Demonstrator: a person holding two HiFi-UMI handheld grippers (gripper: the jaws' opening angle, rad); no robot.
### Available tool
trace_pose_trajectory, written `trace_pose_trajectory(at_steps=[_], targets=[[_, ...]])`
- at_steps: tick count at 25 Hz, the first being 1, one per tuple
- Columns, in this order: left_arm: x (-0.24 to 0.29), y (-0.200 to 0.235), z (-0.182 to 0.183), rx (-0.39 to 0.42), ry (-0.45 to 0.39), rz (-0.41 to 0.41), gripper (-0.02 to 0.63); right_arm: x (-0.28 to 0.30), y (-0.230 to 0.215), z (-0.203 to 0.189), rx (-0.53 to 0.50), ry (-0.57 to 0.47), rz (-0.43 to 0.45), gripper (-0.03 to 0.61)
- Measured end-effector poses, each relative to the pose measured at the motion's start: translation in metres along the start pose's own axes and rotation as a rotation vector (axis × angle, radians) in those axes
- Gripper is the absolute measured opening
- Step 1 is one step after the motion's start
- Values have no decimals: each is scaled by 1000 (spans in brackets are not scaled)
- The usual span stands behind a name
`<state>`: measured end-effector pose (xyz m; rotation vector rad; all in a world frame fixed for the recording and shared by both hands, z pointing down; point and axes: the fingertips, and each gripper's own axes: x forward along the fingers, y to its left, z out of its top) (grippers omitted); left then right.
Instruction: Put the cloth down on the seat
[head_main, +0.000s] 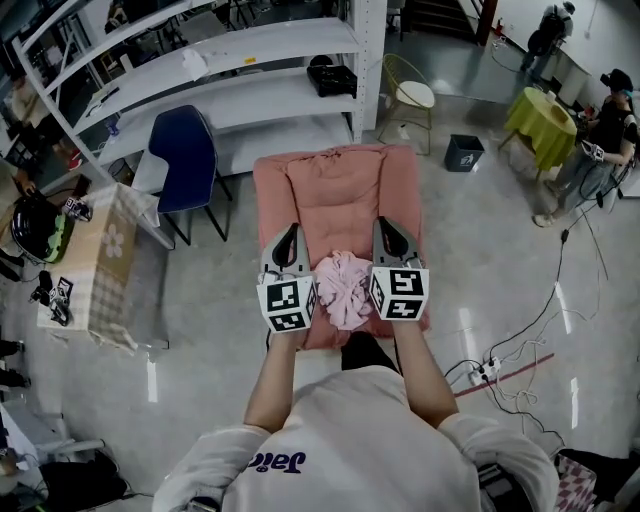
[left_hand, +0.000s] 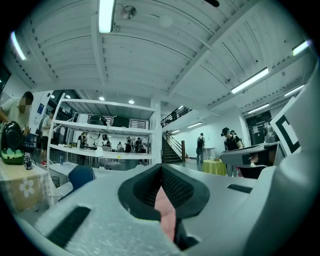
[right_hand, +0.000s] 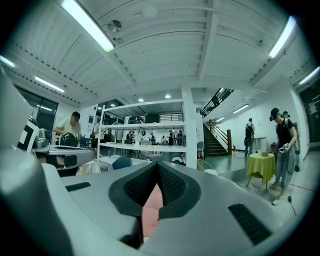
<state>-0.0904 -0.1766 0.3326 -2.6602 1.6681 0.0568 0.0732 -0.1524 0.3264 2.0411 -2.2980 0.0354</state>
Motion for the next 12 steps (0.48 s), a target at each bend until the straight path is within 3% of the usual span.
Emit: trace_pose_trajectory(at_steps=[12], targets=[[16,-11,-17,-14,28,-33,15,3,-19,-14,8,18,-21,17]])
